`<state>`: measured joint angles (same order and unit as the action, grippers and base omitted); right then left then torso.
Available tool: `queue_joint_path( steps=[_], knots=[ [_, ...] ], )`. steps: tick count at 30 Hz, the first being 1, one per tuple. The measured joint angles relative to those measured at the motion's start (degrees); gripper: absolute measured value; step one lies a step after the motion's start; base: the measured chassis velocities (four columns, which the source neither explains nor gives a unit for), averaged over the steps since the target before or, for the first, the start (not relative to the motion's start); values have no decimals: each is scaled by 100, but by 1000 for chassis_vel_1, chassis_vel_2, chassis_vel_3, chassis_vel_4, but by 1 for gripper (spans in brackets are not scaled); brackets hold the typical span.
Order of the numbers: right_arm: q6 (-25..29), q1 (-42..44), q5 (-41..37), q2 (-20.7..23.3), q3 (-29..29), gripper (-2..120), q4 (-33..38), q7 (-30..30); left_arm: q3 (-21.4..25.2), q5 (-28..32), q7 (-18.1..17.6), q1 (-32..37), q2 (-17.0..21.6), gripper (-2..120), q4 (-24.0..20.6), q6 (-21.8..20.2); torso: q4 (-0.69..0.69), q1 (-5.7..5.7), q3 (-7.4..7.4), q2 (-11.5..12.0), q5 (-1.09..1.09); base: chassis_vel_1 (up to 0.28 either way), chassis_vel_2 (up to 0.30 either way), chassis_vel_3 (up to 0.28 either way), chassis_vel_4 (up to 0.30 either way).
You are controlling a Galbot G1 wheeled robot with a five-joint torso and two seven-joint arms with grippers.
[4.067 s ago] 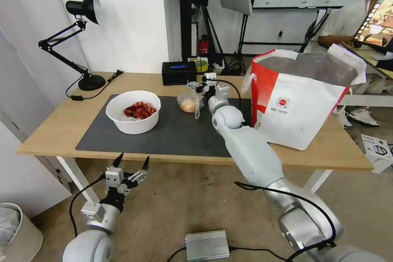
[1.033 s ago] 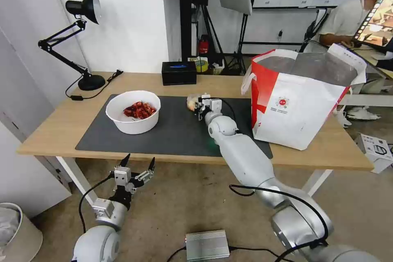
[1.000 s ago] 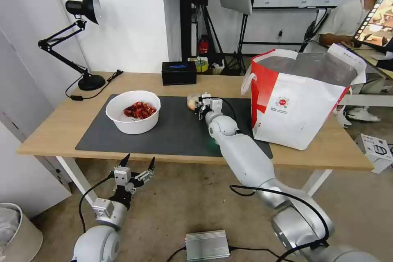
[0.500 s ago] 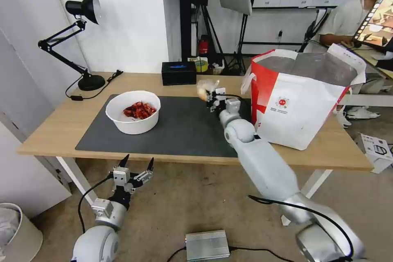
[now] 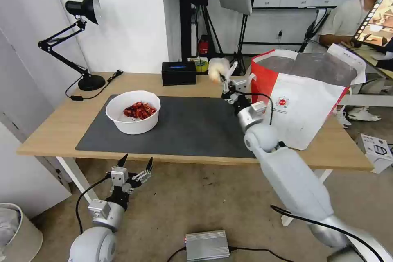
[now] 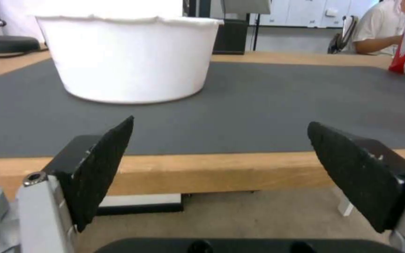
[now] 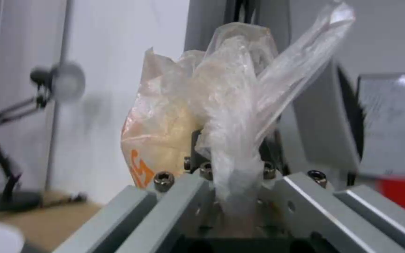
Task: Pick up the trash from the table and place it into the takeout bag.
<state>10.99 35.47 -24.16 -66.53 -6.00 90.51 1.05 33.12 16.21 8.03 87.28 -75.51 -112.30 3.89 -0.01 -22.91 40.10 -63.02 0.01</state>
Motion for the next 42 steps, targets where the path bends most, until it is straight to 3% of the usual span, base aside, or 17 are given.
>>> queue_joint_path(
  steps=[9,14,25,30,33,42],
  knots=[
    [22,214,-394,434,-578,0,803,-4,50,49,-3,56,80,100,-86,-9,0,0,0,0,-1,0,0,0,0],
    [-84,509,-866,782,-1188,0,1304,220,54,75,-7,75,121,100,-104,-13,0,0,0,0,1,0,0,0,0],
    [-265,511,-1459,1274,-1711,0,1520,450,34,139,-8,40,181,100,-77,-18,1,0,0,-1,-1,0,0,0,0],
    [-613,523,-1971,1651,-2179,0,1542,784,36,243,-17,-84,262,100,-71,-75,0,0,0,0,-1,0,0,0,0],
    [-1114,756,-2258,1908,-2619,0,1573,1133,88,343,-17,-44,386,100,-47,-69,0,0,0,0,1,0,0,0,0],
    [-2086,1072,-2626,2128,-2968,0,1693,1439,88,433,-13,-93,483,100,46,-29,0,0,0,0,-1,0,0,0,0]
  ],
)
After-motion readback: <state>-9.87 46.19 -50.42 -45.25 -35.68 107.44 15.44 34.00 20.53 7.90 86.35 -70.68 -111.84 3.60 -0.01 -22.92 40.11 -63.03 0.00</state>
